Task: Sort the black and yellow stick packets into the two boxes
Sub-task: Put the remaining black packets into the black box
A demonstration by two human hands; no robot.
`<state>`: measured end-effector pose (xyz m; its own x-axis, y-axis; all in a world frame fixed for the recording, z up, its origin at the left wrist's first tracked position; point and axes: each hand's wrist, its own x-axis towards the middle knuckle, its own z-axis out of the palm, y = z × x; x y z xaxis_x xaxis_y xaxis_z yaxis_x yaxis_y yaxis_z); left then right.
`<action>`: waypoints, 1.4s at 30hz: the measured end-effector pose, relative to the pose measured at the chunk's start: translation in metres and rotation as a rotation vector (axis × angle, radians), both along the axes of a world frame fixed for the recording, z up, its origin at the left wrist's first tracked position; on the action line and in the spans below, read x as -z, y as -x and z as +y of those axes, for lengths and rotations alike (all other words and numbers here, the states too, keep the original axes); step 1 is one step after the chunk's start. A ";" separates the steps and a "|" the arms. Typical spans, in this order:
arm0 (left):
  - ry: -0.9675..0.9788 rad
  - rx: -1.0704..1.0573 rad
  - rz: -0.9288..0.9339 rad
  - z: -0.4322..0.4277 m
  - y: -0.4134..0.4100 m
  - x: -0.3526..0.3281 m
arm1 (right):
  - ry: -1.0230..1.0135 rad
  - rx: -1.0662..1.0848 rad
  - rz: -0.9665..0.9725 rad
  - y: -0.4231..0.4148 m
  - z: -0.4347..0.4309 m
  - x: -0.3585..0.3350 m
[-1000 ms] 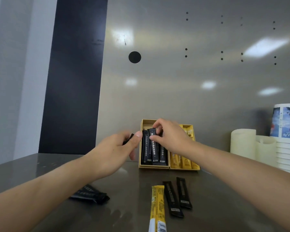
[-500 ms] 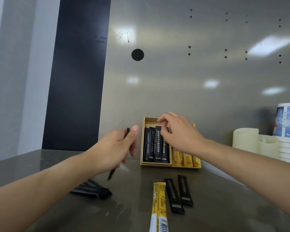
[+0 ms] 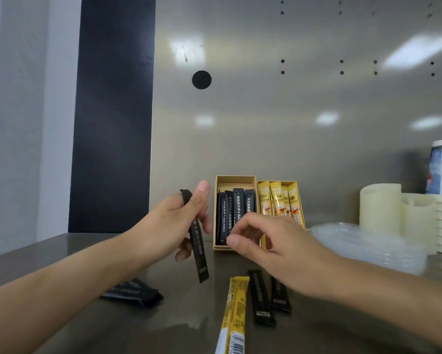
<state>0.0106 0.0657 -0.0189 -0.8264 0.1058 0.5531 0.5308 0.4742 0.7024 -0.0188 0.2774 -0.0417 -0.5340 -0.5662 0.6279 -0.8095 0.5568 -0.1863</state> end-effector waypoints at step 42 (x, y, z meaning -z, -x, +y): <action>-0.280 0.234 -0.035 -0.003 -0.002 -0.003 | 0.435 -0.223 -0.465 0.005 -0.011 0.016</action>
<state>0.0129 0.0628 -0.0155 -0.8170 0.1424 0.5588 0.5750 0.1295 0.8078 -0.0235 0.2666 -0.0575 -0.7037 -0.4414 0.5568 -0.6776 0.1812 -0.7128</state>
